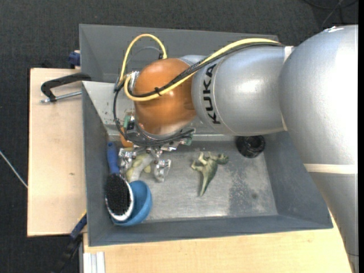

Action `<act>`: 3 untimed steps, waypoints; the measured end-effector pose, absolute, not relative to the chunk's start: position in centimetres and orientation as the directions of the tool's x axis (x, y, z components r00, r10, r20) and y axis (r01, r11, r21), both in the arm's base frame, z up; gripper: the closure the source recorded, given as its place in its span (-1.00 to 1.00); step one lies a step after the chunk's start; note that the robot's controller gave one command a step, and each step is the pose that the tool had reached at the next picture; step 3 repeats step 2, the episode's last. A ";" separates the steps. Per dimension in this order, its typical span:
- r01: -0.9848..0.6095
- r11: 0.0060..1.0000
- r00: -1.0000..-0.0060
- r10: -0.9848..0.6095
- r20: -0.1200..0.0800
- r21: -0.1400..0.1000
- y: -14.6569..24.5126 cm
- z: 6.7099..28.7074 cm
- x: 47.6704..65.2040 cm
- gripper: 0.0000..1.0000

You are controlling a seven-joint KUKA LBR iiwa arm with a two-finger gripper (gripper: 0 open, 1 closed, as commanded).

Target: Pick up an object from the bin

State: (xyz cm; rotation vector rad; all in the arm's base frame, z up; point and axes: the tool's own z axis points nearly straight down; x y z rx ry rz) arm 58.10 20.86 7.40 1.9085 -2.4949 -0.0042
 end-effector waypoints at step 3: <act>-0.965 0.263 -0.263 -0.965 -0.009 -0.010 21.4 14.7 58.3 1.00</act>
Offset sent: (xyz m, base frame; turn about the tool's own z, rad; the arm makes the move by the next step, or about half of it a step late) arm 0.0000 0.0000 0.0000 0.0000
